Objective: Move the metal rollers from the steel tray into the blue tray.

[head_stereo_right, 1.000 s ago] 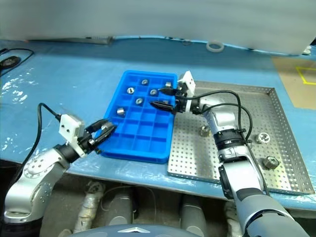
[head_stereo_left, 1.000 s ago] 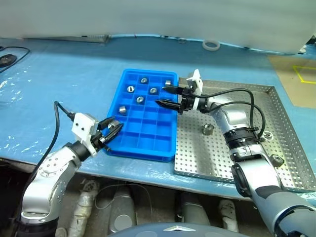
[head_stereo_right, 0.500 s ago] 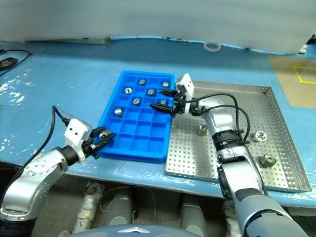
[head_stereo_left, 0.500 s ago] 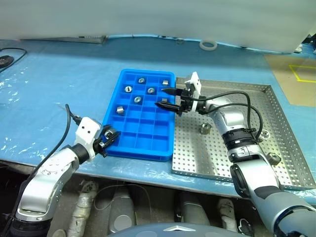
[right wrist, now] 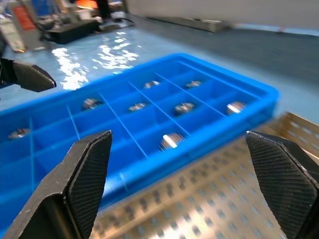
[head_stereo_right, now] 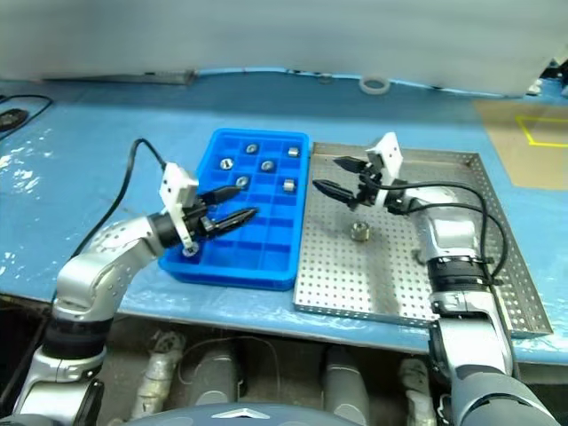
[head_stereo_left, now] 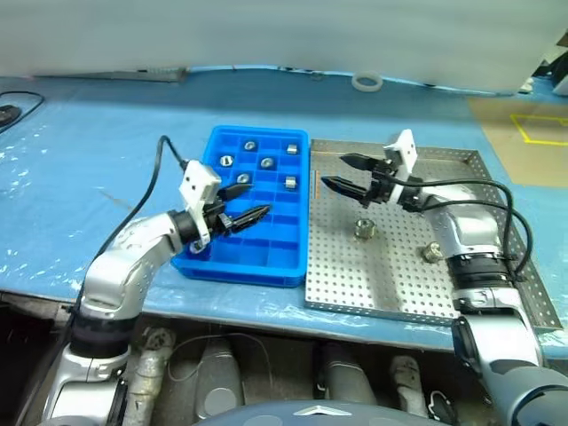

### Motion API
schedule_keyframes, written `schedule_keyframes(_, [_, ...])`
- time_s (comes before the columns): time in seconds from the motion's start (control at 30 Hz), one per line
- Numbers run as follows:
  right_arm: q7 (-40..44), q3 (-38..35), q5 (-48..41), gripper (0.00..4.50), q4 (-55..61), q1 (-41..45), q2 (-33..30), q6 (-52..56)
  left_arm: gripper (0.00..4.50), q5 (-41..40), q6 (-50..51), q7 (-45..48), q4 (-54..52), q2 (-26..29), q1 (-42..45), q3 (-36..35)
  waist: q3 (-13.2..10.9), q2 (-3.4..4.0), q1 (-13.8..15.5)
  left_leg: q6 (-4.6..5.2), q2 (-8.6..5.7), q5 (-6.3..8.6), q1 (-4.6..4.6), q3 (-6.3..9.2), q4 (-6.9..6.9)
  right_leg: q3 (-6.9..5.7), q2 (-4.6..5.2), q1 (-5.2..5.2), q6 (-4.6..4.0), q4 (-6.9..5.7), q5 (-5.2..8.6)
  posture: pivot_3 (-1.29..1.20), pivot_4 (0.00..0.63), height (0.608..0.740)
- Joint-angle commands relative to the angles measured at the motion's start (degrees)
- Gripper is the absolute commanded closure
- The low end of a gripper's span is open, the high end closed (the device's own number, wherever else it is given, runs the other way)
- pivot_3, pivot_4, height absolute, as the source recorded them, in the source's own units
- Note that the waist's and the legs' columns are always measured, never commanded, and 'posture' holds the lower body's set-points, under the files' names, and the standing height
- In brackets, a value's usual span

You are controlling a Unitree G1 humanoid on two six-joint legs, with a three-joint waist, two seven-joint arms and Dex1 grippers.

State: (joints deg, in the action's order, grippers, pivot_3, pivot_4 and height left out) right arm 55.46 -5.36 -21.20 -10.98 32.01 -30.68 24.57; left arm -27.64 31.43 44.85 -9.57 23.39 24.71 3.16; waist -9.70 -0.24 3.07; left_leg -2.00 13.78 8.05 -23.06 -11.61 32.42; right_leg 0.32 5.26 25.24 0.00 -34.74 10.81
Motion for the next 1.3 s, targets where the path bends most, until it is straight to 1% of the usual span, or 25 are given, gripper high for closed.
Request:
schedule_keyframes(0.03, [-3.55, -3.24, -1.44, 0.00, 7.66, -3.75, -2.10, 2.80, 0.95, 4.61, -6.87, 4.51, 7.74, -1.27, 5.97, 4.65, 0.00, 0.00, -0.87, 0.00, 0.00, 0.00, -0.02, 0.00, 0.01, 0.01, -0.01, 0.02, 0.00, 0.00, 0.00, -0.34, 0.150, 0.740])
schedule_keyframes(0.07, [-4.47, -4.36, -2.25, 0.00, 9.85, -5.29, -2.61, 4.01, 0.95, 5.43, -7.96, 5.48, 10.64, -2.18, 8.06, 5.66, 0.00, 0.00, -1.33, 0.02, -0.01, 0.00, -0.02, 0.00, 0.01, 0.03, 0.00, 0.02, 0.00, 0.01, 0.00, -0.34, 0.150, 0.740])
schedule_keyframes(0.3, [-10.20, -13.11, -6.44, 0.00, 22.84, -16.28, -6.48, 10.31, 0.95, 12.78, -14.85, 12.01, 33.87, -9.32, 23.00, 12.03, 0.01, 0.00, -4.54, 0.15, -0.05, 0.09, -0.01, -0.08, 0.15, 0.29, -0.07, 0.04, 0.02, 0.05, 0.01, -0.56, 0.150, 0.740])
schedule_keyframes(0.4, [-12.56, -16.34, -8.01, 0.00, 27.51, -20.86, -6.67, 11.94, 0.95, 15.56, -17.73, 14.76, 43.13, -12.29, 28.86, 13.45, 0.01, 0.00, -5.61, 0.22, -0.05, 0.13, -0.06, -0.08, 0.24, 0.66, -0.07, 0.04, 0.06, 0.08, 0.02, -0.59, 0.150, 0.740])
schedule_keyframes(0.47, [-14.47, -17.90, -9.38, 0.00, 31.35, -24.04, -5.98, 13.27, 0.95, 17.44, -19.70, 16.09, 50.23, -14.55, 32.77, 13.85, 0.01, 0.00, -6.59, 0.31, -0.09, 0.19, -0.07, -0.14, 0.32, 0.67, -0.07, 0.05, 0.08, 0.11, 0.03, -0.67, 0.150, 0.740])
schedule_keyframes(0.57, [-17.11, -19.61, -10.85, 0.00, 35.26, -27.52, -5.15, 14.39, 0.95, 21.25, -23.31, 16.63, 59.91, -17.07, 37.19, 14.78, 0.01, 0.00, -8.24, 0.49, -0.14, 0.31, -0.15, -0.16, 0.43, 0.66, -0.06, 0.04, 0.40, 0.21, 0.21, -0.71, 0.150, 0.740])
schedule_keyframes(0.73, [-19.66, -21.35, -12.13, 0.00, 38.25, -31.41, -5.03, 14.63, 0.95, 27.71, -28.73, 15.18, 71.22, -19.83, 41.57, 16.25, 0.01, 0.01, -11.26, 0.78, -0.23, 0.53, -0.34, -0.18, 0.69, 0.63, -0.02, 0.03, 0.65, 0.38, 0.29, -0.75, 0.150, 0.740])
schedule_keyframes(0.83, [-20.72, -21.46, -12.74, 0.00, 38.95, -32.07, -4.83, 14.39, 0.95, 30.85, -31.51, 14.73, 74.82, -20.76, 42.04, 16.90, 0.03, 0.04, -13.20, 0.89, -0.27, 0.59, -0.54, -0.11, 0.72, 0.58, 0.00, -0.01, 0.87, 0.75, 0.16, -0.76, 0.150, 0.740])
schedule_keyframes(0.87, [-20.99, -21.39, -12.92, 0.00, 39.04, -32.14, -4.81, 14.31, 1.11, 32.76, -32.88, 15.00, 75.58, -20.70, 41.91, 18.06, 0.03, 0.04, -13.69, 0.91, -0.27, 0.61, -0.61, -0.08, 0.70, 0.53, 0.01, -0.05, 0.91, 0.95, 0.13, -0.76, 0.150, 0.740])
schedule_keyframes(0.93, [-21.38, -20.94, -13.24, 0.00, 38.88, -31.96, -4.81, 14.09, 1.55, 34.85, -34.51, 15.24, 76.30, -20.59, 41.73, 18.86, 0.03, 0.04, -14.77, 1.06, -0.36, 0.69, -0.73, -0.06, 0.74, 0.52, 0.10, -0.08, 0.91, 1.10, 0.11, -0.75, 0.150, 0.740])
schedule_keyframes(1.0, [-21.52, -20.25, -13.35, 0.00, 38.46, -31.55, -4.83, 13.75, 2.22, 35.53, -35.30, 14.66, 76.62, -20.55, 41.85, 18.31, 0.03, 0.04, -15.33, 1.20, -0.49, 0.77, -0.81, -0.06, 0.77, 0.52, 0.24, -0.09, 0.57, 1.16, -0.09, -0.74, 0.150, 0.740])
schedule_keyframes(1.03, [-21.44, -19.79, -13.35, 0.00, 38.01, -31.09, -4.80, 13.41, 2.56, 35.73, -35.50, 14.09, 76.75, -20.50, 41.99, 17.86, 0.03, 0.04, -15.74, 1.25, -0.53, 0.80, -0.84, -0.04, 0.78, 0.49, 0.30, -0.10, 0.55, 1.18, -0.10, -0.74, 0.150, 0.740])
schedule_keyframes(1.07, [-21.38, -19.40, -13.40, 0.00, 37.62, -30.61, -4.79, 13.14, 2.67, 35.93, -35.60, 13.42, 76.89, -20.46, 42.11, 17.44, 0.03, 0.04, -16.05, 1.28, -0.60, 0.82, -0.83, -0.02, 0.78, 0.46, 0.38, -0.13, 0.54, 1.19, -0.11, -0.74, 0.150, 0.740])
schedule_keyframes(1.13, [-21.19, -18.52, -13.84, 0.00, 36.62, -28.76, -4.64, 12.88, 2.67, 35.46, -35.42, 12.01, 76.79, -20.40, 42.49, 16.01, 0.03, 0.04, -16.56, 1.33, -0.77, 0.84, -0.89, 0.04, 0.78, 0.33, 0.60, -0.14, 0.55, 1.19, -0.11, -0.74, 0.150, 0.740])
schedule_keyframes(1.17, [-20.88, -17.94, -14.22, 0.00, 35.99, -27.50, -4.54, 12.86, 2.67, 33.76, -34.38, 12.38, 76.25, -20.53, 42.69, 14.15, 0.03, 0.04, -16.69, 1.37, -0.88, 0.86, -0.90, 0.04, 0.78, 0.28, 0.75, -0.14, 0.55, 1.19, -0.11, -0.74, 0.150, 0.740])
schedule_keyframes(1.23, [-20.27, -16.54, -15.01, 0.00, 35.01, -25.10, -3.96, 12.90, 2.67, 30.03, -32.43, 12.68, 74.46, -20.55, 42.77, 9.91, 0.01, 0.01, -16.82, 1.48, -1.07, 0.91, -0.97, 0.04, 0.83, 0.20, 0.98, -0.17, 0.55, 1.19, -0.11, -0.63, 0.150, 0.740])
schedule_keyframes(1.3, [-18.63, -13.74, -15.30, 0.00, 32.41, -21.32, -3.18, 12.69, 2.67, 26.47, -31.72, 12.02, 70.61, -19.90, 41.74, 5.68, 0.00, -0.01, -16.74, 1.55, -1.10, 0.94, -1.03, 0.06, 0.93, 0.04, 1.13, -0.20, 0.55, 1.19, -0.12, -0.59, 0.150, 0.740])
